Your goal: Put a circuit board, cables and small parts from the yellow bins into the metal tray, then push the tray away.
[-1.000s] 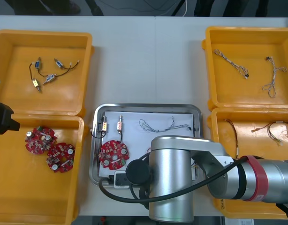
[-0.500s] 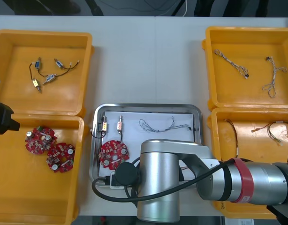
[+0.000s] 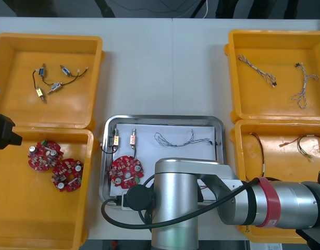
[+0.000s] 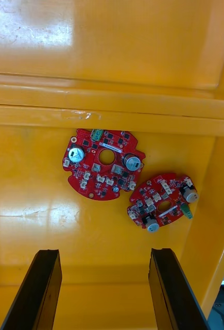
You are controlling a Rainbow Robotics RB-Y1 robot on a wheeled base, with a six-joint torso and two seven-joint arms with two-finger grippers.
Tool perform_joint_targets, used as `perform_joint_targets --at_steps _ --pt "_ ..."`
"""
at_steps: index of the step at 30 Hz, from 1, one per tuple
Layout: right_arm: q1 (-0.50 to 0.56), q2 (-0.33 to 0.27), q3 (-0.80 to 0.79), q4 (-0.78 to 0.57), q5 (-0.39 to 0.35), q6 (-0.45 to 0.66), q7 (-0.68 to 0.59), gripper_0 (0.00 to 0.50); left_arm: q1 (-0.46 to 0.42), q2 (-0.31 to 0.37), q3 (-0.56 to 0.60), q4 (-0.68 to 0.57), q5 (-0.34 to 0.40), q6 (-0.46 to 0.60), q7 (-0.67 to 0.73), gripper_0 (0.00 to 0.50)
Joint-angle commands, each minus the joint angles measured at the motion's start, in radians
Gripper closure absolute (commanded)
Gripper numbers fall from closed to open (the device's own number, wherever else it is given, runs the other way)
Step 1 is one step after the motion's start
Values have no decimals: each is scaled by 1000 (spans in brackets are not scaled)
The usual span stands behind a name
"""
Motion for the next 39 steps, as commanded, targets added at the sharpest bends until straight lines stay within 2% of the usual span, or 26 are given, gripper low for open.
perform_joint_targets --at_steps 1,7,21,22,24,25,27,29,33,39 --pt "11 21 23 -11 12 -13 -55 0 22 45 33 -27 7 7 -67 0" --pt "24 21 24 0 40 -25 -55 0 22 45 33 -27 7 7 -67 0" --pt "31 30 24 0 50 -27 -73 0 22 45 33 -27 7 7 -67 0" --pt "32 32 24 0 50 -25 -73 21 22 45 33 -27 7 7 -67 0" --pt "31 37 24 -6 52 -22 -76 173 22 45 33 -27 7 7 -67 0" --pt "31 38 24 -11 55 -20 -78 212 22 45 33 -27 7 7 -67 0" --pt "31 40 24 -26 67 -13 -79 346 22 45 33 -27 7 7 -67 0" --pt "31 37 26 -36 70 -11 -81 407 22 45 33 -27 7 7 -67 0" --pt "31 32 24 -40 80 -13 -81 447 22 45 33 -27 7 7 -67 0" --pt "31 21 26 -40 87 -22 -81 466 22 45 33 -27 7 7 -67 0"
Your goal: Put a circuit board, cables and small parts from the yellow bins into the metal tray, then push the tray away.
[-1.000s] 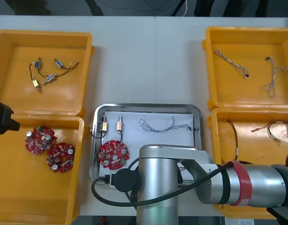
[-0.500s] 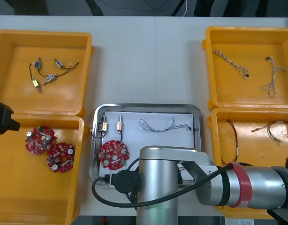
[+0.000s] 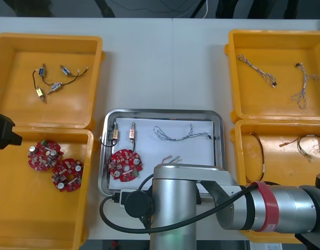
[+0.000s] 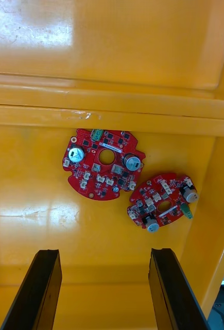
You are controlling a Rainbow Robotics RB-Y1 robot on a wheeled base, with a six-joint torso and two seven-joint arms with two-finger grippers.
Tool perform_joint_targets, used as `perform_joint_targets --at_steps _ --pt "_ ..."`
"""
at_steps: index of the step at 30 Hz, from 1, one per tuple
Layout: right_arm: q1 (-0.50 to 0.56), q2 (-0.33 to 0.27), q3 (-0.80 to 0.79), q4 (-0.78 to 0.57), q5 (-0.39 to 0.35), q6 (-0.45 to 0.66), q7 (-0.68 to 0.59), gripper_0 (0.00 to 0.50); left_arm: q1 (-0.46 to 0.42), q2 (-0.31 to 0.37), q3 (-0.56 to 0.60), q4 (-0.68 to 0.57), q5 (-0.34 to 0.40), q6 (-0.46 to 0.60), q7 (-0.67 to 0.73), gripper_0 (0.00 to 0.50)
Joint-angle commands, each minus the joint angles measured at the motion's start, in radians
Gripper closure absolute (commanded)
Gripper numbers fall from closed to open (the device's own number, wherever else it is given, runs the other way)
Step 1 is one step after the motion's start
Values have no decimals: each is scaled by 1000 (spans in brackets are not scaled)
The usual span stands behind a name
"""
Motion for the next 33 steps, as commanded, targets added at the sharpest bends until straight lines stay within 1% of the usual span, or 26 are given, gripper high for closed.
perform_joint_targets --at_steps 1,8,12,21,29,33 --pt "12 8 15 -41 11 -8 -47 465 22 45 33 -27 7 7 -67 0" --pt "-8 -23 17 -41 22 -53 -42 468 22 45 33 -27 7 7 -67 0" --pt "-43 -38 18 -39 11 -66 -44 475 22 45 33 -27 7 7 -67 0" --pt "-126 -93 40 -39 2 -105 -48 490 22 45 33 -27 7 7 -67 0" --pt "-196 -113 52 -31 -3 -108 -48 498 22 45 33 -27 7 7 -67 0" --pt "-221 -110 52 -5 -3 -116 -48 500 22 45 33 -27 7 7 -67 0"
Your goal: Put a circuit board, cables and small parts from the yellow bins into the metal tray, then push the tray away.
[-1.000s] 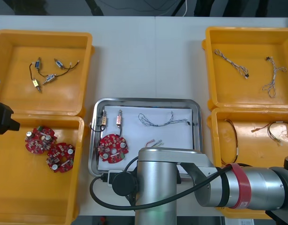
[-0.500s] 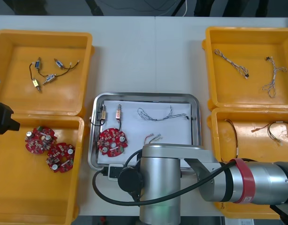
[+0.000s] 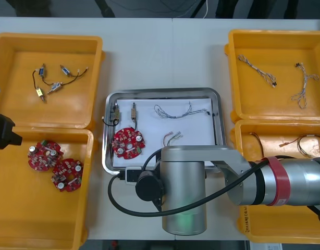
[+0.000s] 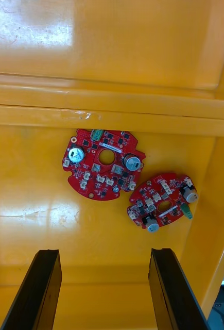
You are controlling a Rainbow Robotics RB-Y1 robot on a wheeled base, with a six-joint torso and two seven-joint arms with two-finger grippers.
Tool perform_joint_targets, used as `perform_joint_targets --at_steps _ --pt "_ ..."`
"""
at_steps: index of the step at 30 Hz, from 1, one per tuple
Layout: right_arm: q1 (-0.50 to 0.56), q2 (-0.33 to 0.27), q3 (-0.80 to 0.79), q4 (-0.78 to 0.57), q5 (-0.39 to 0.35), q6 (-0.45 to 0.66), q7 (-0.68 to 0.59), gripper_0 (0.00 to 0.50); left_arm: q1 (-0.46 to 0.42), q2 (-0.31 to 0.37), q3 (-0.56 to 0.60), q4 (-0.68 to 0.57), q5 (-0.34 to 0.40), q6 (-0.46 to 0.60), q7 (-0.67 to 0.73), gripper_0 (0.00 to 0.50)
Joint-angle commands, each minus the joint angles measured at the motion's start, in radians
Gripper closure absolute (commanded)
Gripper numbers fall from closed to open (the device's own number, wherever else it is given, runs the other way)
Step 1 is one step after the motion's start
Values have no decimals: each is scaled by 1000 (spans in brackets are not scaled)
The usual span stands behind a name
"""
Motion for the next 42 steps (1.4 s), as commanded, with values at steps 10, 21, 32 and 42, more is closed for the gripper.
perform_joint_targets --at_steps 10,21,32,42 --pt "-122 -11 15 42 0 -35 -48 500 22 45 33 -27 7 7 -67 0" --pt "-172 -11 15 101 0 -70 -48 500 22 45 33 -27 7 7 -67 0" --pt "-212 -11 15 168 -2 -125 -48 500 22 45 33 -27 7 7 -67 0" --pt "-257 -13 15 236 -2 -156 -48 500 22 45 33 -27 7 7 -67 0"
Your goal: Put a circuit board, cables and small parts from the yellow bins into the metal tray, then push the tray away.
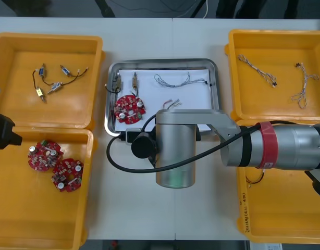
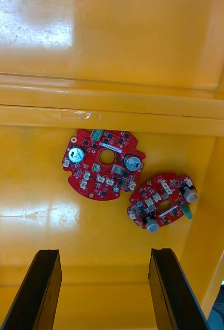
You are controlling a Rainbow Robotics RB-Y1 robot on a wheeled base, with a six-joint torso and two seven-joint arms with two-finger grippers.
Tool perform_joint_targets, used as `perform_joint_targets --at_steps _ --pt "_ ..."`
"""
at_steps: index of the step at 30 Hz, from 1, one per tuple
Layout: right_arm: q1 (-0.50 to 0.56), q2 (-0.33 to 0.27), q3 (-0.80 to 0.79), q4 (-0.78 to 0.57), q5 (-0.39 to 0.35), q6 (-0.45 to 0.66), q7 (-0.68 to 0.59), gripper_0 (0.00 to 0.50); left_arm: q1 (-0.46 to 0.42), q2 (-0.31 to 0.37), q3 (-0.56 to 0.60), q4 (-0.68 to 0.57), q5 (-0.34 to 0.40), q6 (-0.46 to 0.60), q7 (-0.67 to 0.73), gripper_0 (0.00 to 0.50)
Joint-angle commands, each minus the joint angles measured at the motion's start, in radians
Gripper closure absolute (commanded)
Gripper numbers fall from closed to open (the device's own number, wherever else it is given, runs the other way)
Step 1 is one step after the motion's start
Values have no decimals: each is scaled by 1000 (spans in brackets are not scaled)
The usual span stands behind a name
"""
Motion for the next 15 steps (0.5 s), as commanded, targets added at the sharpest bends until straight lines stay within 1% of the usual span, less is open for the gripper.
perform_joint_targets --at_steps 1,9,15 --pt "-71 -11 8 16 -3 -15 -48 500 22 45 33 -27 7 7 -67 0" --pt "-140 -11 8 77 -84 -32 -40 500 22 45 33 -27 7 7 -67 0" --pt "-162 -11 11 105 -93 -51 -33 500 22 45 33 -27 7 7 -67 0"
